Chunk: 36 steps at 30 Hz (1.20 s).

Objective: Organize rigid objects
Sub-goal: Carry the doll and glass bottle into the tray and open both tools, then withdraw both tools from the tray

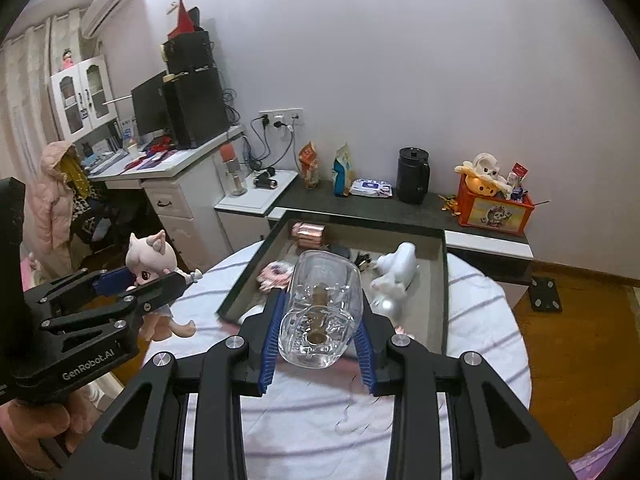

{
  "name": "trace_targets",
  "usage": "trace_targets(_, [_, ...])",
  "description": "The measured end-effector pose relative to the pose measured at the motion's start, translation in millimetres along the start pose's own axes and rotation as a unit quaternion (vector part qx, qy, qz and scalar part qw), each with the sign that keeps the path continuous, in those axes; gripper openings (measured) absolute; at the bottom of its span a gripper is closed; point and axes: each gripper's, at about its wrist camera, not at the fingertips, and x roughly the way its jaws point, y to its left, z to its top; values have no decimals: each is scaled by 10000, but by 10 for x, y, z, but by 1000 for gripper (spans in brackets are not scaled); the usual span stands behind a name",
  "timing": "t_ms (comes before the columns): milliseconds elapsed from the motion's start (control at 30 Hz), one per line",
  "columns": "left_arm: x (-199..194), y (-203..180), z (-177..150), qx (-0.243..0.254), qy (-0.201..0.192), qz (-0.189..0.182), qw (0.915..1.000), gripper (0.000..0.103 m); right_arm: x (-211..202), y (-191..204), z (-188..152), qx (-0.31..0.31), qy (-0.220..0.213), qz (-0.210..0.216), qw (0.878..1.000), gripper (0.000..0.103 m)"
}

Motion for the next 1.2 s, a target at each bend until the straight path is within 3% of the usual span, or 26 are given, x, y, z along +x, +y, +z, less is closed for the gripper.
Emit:
trace_targets(233, [677, -146, 272, 168, 335, -124, 9992, 44, 475, -377, 170, 78, 287, -201, 9994, 33])
trace_targets(600, [1731, -484, 240, 296, 1014, -313, 9939, 44, 1256, -925, 114, 295, 856, -509, 9946, 33])
trace_targets(967, [2091, -605, 160, 459, 1320, -217, 9899, 45, 1687, -1078, 4, 163, 1243, -613, 9902, 34])
trace_targets(1033, [2082, -599, 163, 471, 1313, -140, 9901, 56, 1694, -1063, -10, 118, 1252, -591, 9903, 38])
trace_targets(1067, [2061, -594, 165, 473, 1286, -94, 9905, 65, 1690, -1043, -7, 86, 1238, -579, 9906, 43])
trace_targets(1200, [1895, -468, 217, 328, 1079, 127, 9935, 87, 1581, -1074, 8, 242, 1083, -651, 9917, 65])
